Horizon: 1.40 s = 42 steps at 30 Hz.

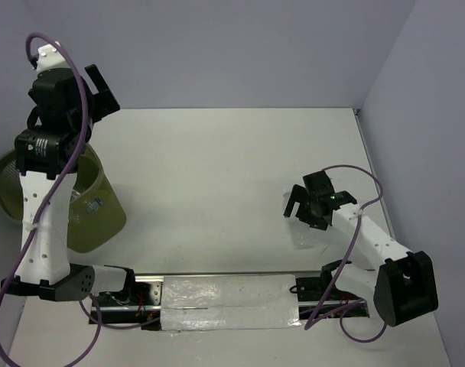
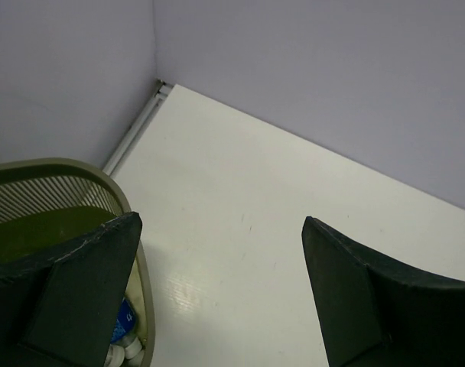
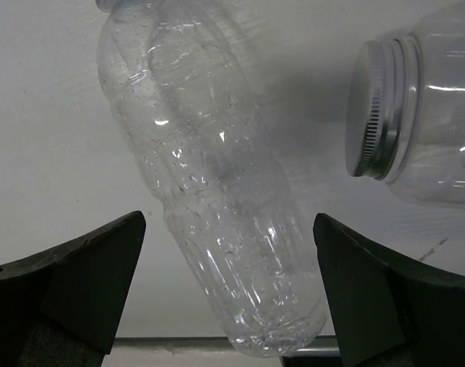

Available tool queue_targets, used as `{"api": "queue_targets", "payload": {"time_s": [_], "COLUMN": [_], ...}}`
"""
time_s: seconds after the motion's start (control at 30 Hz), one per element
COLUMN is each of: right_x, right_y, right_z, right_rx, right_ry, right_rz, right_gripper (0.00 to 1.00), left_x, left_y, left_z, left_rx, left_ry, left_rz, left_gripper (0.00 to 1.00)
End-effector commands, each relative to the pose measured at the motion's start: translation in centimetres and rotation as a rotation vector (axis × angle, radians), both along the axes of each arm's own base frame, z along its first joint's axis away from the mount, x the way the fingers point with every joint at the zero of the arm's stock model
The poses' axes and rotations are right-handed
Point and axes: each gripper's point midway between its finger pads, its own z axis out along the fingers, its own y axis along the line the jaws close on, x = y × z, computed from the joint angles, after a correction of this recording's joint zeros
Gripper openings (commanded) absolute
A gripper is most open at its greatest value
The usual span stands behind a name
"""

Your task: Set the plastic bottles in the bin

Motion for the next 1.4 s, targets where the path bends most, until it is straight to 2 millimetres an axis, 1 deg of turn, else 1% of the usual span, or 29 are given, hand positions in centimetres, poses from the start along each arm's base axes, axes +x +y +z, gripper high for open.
{"api": "queue_targets", "payload": {"time_s": [0.0, 0.07, 0.13, 0.27, 0.37, 0.47, 0.5, 0.53, 0.57, 0.6, 0.63, 0.67, 0.7, 0.73, 0.8, 0.83, 0.9, 0.93, 0.97, 1.0, 1.03, 1.1, 1.13, 1.17, 1.2, 1.23, 1.3, 1.33, 1.37], "right_x": [1.1, 1.0, 1.2, 1.4, 1.4, 1.7, 1.8, 2.5, 2.9, 3.4, 4.2, 4.6, 4.9, 5.2, 5.3, 5.5, 5.4, 5.3, 5.3, 5.3, 5.2, 5.3, 5.1, 5.1, 5.2, 5.1, 4.9, 4.9, 4.8], "right_y": [1.0, 1.1, 1.3, 2.4, 2.9, 3.3, 3.4, 4.0, 4.5, 5.7, 6.9, 8.0, 8.8, 9.9, 11.0, 11.9, 12.9, 13.8, 14.1, 14.6, 15.0, 15.6, 15.9, 16.0, 16.2, 16.4, 16.8, 16.9, 17.0], "right_z": [0.2, -0.4, -0.8, -1.1, -1.4, -1.0, -0.6, 0.6, 2.0, 3.6, 6.8, 8.6, 10.4, 13.5, 16.1, 18.3, 20.2, 21.6, 22.1, 23.2, 23.6, 24.7, 24.8, 24.8, 24.9, 25.0, 25.2, 25.2, 25.3], "right_rx": [0.016, 0.002, -0.005, -0.007, -0.019, -0.026, -0.019, 0.002, 0.024, 0.069, 0.126, 0.154, 0.183, 0.231, 0.258, 0.292, 0.322, 0.353, 0.361, 0.374, 0.385, 0.4, 0.403, 0.407, 0.409, 0.413, 0.423, 0.426, 0.43], "right_ry": [-0.041, -0.023, -0.011, 0.004, 0.022, 0.006, -0.001, -0.031, -0.074, -0.118, -0.21, -0.269, -0.316, -0.383, -0.432, -0.472, -0.503, -0.52, -0.52, -0.536, -0.54, -0.556, -0.558, -0.555, -0.552, -0.549, -0.552, -0.551, -0.551], "right_rz": [0.031, 0.046, 0.061, 0.103, 0.127, 0.134, 0.133, 0.146, 0.169, 0.208, 0.245, 0.297, 0.331, 0.374, 0.432, 0.467, 0.511, 0.544, 0.553, 0.568, 0.58, 0.595, 0.606, 0.611, 0.614, 0.62, 0.632, 0.634, 0.638], "right_gripper": [0.97, 0.95, 0.88, 0.79, 0.7, 0.6, 0.57, 0.57, 0.56, 0.56, 0.56, 0.56, 0.57, 0.57, 0.57, 0.57, 0.57, 0.57, 0.58, 0.58, 0.58, 0.58, 0.58, 0.58, 0.58, 0.59, 0.59, 0.59, 0.59], "left_x": [0.7, 0.9, 1.1, 1.0, 1.1, 1.4, 1.5, 1.6, 2.0, 2.1, 2.6, 2.9, 2.8, 2.9, 3.2, 2.5, 2.5, 2.3, 2.3, 2.5, 2.4, 2.4, 2.5, 2.0, 2.0, 2.1, 2.0, 2.0, 1.9], "left_y": [-0.9, -1.0, -1.0, -1.2, -1.6, -2.5, -3.4, -4.1, -4.9, -6.6, -7.7, -8.8, -10.7, -11.9, -14.4, -16.6, -18.8, -20.4, -21.2, -22.0, -23.6, -25.0, -26.2, -27.0, -27.6, -28.2, -29.0, -29.7, -29.9], "left_z": [-0.2, -0.4, -0.8, -1.4, -1.7, -1.5, -1.4, -0.9, -1.1, -0.6, -1.0, -1.1, -1.4, -1.7, -2.2, -2.2, -2.6, -3.1, -3.5, -3.7, -4.5, -5.2, -5.5, -5.3, -6.6, -5.7, -6.9, -7.6, -8.2], "left_rx": [-0.035, -0.036, -0.038, -0.047, -0.06, -0.087, -0.105, -0.125, -0.142, -0.187, -0.212, -0.241, -0.303, -0.339, -0.431, -0.474, -0.532, -0.551, -0.563, -0.577, -0.583, -0.61, -0.62, -0.649, -0.716, -0.739, -0.79, -0.789, -0.781], "left_ry": [-0.009, -0.002, 0.006, 0.011, 0.018, 0.012, 0.013, 0.0, 0.011, 0.004, 0.021, 0.026, 0.041, 0.052, 0.053, 0.066, 0.078, 0.104, 0.121, 0.131, 0.161, 0.191, 0.2, 0.206, 0.247, 0.199, 0.234, 0.258, 0.283], "left_rz": [-0.043, -0.045, -0.041, -0.046, -0.061, -0.106, -0.154, -0.188, -0.222, -0.308, -0.357, -0.406, -0.495, -0.548, -0.653, -0.756, -0.829, -0.867, -0.877, -0.886, -0.913, -0.929, -0.956, -1.001, -1.0, -1.041, -1.049, -1.054, -1.043], "left_gripper": [0.99, 0.99, 0.99, 0.99, 0.99, 0.99, 0.99, 0.99, 0.99, 0.99, 0.99, 0.99, 0.99, 0.99, 0.97, 0.97, 0.96, 0.96, 0.96, 0.96, 0.96, 0.97, 0.98, 0.98, 0.98, 0.98, 0.97, 0.97, 0.97]}}
